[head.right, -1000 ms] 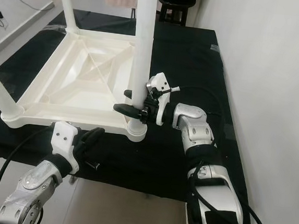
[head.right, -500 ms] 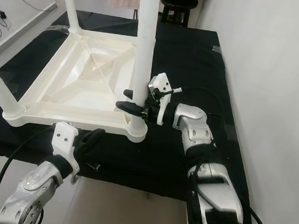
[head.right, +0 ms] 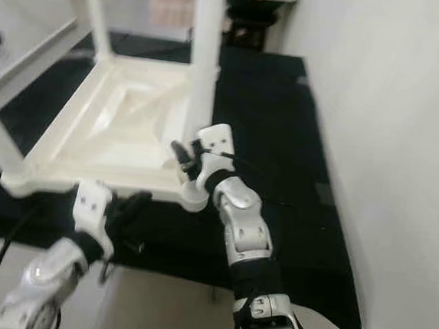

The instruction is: Building children table

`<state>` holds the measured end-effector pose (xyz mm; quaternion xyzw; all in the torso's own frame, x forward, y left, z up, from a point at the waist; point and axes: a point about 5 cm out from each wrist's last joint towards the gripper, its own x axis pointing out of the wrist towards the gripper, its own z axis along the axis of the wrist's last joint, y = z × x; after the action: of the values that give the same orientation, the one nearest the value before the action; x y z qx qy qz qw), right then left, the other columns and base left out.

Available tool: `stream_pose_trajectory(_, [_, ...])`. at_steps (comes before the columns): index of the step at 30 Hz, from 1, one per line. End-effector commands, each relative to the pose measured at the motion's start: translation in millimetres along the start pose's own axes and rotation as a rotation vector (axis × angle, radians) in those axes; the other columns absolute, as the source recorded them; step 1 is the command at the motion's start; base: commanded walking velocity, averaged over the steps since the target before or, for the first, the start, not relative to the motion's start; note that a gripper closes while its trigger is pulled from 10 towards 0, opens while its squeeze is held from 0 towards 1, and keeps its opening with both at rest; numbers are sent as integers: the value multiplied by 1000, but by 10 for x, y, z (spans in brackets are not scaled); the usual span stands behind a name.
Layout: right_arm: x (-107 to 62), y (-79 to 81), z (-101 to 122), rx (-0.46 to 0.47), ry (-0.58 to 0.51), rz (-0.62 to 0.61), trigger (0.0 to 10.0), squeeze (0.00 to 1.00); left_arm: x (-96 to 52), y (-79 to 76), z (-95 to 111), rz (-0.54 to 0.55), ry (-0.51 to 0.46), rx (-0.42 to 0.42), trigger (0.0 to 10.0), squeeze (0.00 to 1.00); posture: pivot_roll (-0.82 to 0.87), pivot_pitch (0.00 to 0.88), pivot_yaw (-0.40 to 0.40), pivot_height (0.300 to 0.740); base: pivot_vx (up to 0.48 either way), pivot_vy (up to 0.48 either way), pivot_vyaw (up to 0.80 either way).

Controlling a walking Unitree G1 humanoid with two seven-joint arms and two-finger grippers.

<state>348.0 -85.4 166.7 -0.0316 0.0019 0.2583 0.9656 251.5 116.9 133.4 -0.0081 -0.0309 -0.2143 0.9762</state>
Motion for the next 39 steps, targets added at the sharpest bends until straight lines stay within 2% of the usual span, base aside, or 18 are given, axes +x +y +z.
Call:
stream_pose_trajectory(1, [-39,26,-236,52,117,16,10000,1000,-12,20,-37,7,14,4,10000,0,101,73,-33,740,0,0,0])
stream_pose_trajectory(4, [-24,42,-74,78,37,91,10000,1000,-8,18,-38,-3,18,2,10000,0,95,74,-25,740,0,0,0])
stream_pose_trajectory(5, [-24,14,9,96,2,136,10000,537,-7,14,-38,-7,19,1,10000,0,94,76,-25,740,0,0,0])
stream_pose_trajectory(6, [-33,-22,71,99,-19,188,10000,0,-5,8,-36,-9,19,0,10000,0,97,77,-28,740,0,0,0])
stream_pose_trajectory(8, [-43,-56,119,82,-35,235,10000,0,-4,5,-34,-10,18,-1,10000,0,97,77,-28,740,0,0,0])
stream_pose_trajectory(9, [-67,-81,145,61,-42,334,10000,0,-3,2,-33,-9,17,-2,10000,0,95,78,-32,740,0,0,0])
stream_pose_trajectory(11, [-67,-81,145,61,-42,334,10000,0,-3,2,-33,-9,17,-2,10000,0,95,78,-32,740,0,0,0])
stream_pose_trajectory(13, [-81,-216,45,-6,14,442,10000,0,2,-5,-31,-8,15,-6,10000,0,100,79,-37,740,0,0,0])
stream_pose_trajectory(14, [-81,-216,45,-6,14,442,10000,0,2,-5,-31,-8,15,-6,10000,0,100,79,-37,740,0,0,0])
stream_pose_trajectory(17, [-45,-414,-32,0,73,453,10000,0,2,-18,-30,-7,13,-8,10000,0,112,81,-39,740,0,0,0])
stream_pose_trajectory(22, [-40,-461,16,-1,65,486,10000,0,-2,-24,-29,-8,13,-7,10000,0,120,83,-42,740,0,0,0])
stream_pose_trajectory(23, [-39,-498,72,44,49,522,0,0,-9,-26,-29,-9,14,-6,10000,0,122,85,-41,740,0,0,0])
stream_pose_trajectory(27, [-48,-536,97,72,46,554,0,0,-16,-27,-29,-10,15,-6,10000,0,123,87,-39,740,0,0,0])
stream_pose_trajectory(35, [-60,-634,3,103,43,496,0,0,-28,-24,-29,-13,18,-6,10000,0,123,91,-37,740,0,0,0])
stream_pose_trajectory(38, [-160,-567,-214,91,64,391,0,0,-38,-9,-25,-12,18,-7,10000,0,126,95,-37,740,0,0,0])
stream_pose_trajectory(39, [-196,-497,-315,62,101,297,0,0,-46,6,-24,-11,20,-6,10000,0,125,96,-27,740,0,0,0])
